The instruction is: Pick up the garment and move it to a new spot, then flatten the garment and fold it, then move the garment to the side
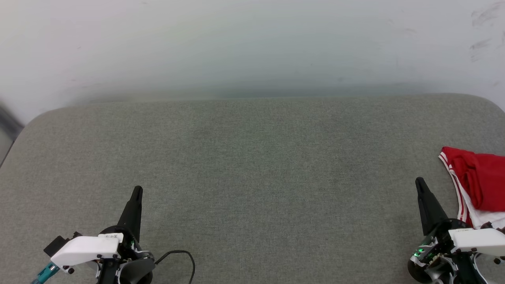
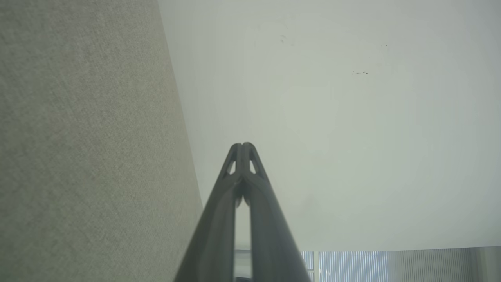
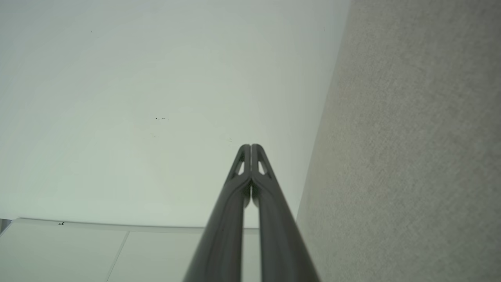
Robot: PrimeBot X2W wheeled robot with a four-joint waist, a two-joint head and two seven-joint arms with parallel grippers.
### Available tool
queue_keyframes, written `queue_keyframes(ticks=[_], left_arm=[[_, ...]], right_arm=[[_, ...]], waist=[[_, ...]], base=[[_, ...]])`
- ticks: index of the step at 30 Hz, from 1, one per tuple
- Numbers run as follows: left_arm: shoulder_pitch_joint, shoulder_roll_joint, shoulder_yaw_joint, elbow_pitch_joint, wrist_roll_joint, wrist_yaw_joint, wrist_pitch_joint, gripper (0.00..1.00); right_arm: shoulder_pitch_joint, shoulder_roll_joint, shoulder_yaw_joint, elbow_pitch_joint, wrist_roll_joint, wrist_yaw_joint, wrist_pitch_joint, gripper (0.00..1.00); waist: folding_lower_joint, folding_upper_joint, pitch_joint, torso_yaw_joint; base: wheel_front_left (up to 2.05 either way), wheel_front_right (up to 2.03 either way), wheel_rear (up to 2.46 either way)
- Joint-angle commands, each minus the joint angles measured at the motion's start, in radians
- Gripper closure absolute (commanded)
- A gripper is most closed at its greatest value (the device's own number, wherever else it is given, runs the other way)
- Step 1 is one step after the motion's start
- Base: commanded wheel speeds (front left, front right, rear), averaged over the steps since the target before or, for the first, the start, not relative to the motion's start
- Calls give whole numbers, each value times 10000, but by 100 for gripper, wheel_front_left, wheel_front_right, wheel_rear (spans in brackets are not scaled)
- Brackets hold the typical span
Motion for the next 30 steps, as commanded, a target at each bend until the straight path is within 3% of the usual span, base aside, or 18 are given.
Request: queue_keyframes(ticks=[1, 30], left_arm=[[-82, 10, 7, 11, 24, -38, 21, 100], [-88, -39, 72, 11, 69, -28, 82, 100]], right_arm=[[-126, 9, -14, 5, 17, 0, 34, 100], [-126, 37, -38, 6, -21, 0, 63, 100]], waist=[[0, 0, -1, 1], [0, 0, -1, 1]], base=[[0, 0, 0], [0, 0, 0]])
